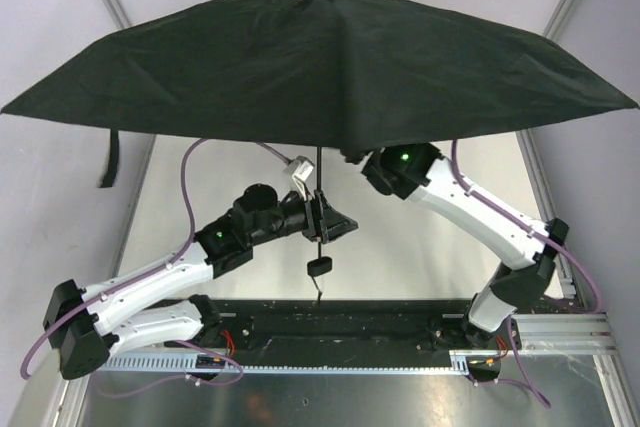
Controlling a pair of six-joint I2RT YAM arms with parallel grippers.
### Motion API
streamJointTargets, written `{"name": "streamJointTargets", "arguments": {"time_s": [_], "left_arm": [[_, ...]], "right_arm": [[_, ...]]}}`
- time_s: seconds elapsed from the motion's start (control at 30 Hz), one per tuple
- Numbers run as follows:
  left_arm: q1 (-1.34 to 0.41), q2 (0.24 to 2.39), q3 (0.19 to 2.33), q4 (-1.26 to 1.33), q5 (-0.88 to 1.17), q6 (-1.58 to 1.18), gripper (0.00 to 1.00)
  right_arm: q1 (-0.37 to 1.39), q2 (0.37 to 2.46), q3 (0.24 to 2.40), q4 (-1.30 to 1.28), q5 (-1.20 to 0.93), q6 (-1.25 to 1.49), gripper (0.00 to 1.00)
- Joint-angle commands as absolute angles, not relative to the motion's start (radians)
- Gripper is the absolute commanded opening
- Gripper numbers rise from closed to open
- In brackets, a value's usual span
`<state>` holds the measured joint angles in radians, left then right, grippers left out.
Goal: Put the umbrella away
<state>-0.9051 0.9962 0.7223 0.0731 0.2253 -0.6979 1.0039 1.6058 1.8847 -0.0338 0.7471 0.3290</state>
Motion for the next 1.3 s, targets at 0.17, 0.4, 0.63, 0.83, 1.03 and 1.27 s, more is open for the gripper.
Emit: {"name": "streamJointTargets", "arguments": {"time_s": [0.17,0.4,0.63,0.83,1.03,1.27], "left_arm": [[-0.906,1.061,0.809,0.100,0.218,-0.672,0.05],[-0.905,1.010,0.797,0.240,0.314,-0.624,0.00],[-0.904,0.987,0.792,0.298,0.350,-0.667,0.00],[-0.901,1.004,0.787,0.322,0.353,-0.702,0.00],[-0.898,1.001,0.785,0.359,0.411,-0.720,0.00],[-0.898,0.997,0.758,0.398,0.457,-0.751,0.00]], "right_arm": [[1.125,1.717,2.055,0.029,1.065,-0.069,0.00],[0.898,1.471,1.730,-0.064,0.328,0.404,0.46],[0.635,1.351,1.387,0.366,-0.312,0.899,0.84],[0.641,1.332,1.308,0.449,-0.276,1.038,0.94],[0.592,1.355,1.245,0.618,-0.319,1.292,0.94],[0.581,1.485,1.256,0.927,-0.278,1.485,0.86]]}}
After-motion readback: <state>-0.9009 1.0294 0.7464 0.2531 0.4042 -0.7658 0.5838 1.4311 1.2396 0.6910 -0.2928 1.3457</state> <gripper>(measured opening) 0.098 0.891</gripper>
